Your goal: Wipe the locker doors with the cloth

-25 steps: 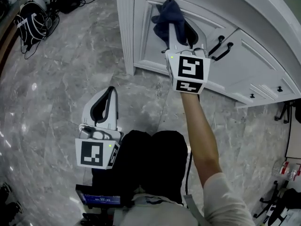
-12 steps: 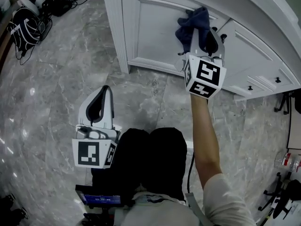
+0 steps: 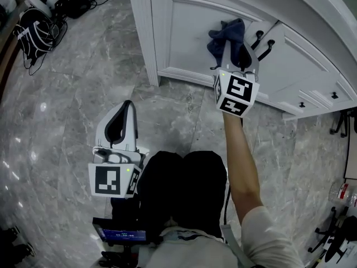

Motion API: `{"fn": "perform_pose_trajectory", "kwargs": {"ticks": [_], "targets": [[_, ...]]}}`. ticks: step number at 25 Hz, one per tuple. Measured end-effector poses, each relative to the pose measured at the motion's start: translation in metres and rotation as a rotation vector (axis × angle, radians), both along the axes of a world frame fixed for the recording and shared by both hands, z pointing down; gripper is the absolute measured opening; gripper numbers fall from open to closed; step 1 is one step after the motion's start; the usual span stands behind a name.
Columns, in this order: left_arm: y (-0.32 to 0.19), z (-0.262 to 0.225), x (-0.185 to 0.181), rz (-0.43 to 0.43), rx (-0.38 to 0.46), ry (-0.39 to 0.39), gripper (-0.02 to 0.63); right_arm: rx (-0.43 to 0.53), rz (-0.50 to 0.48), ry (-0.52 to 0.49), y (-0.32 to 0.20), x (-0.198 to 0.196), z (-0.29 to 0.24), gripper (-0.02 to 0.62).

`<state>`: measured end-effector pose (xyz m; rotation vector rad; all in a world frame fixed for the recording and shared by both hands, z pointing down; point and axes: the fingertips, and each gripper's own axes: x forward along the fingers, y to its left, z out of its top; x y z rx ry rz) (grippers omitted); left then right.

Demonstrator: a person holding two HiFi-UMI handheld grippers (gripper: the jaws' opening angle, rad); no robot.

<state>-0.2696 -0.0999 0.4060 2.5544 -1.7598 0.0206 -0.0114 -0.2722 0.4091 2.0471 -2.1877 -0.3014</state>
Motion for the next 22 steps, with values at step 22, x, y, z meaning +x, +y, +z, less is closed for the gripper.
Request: {"fn": "perform_pose_trajectory", "kwargs": {"ticks": [22], "targets": [[0.005,-0.002,-0.045,-0.044,0.003,0.001,0.002,-0.046,-0.276,-0.015,-0.022,-0.178,0.018,0.089]]}}
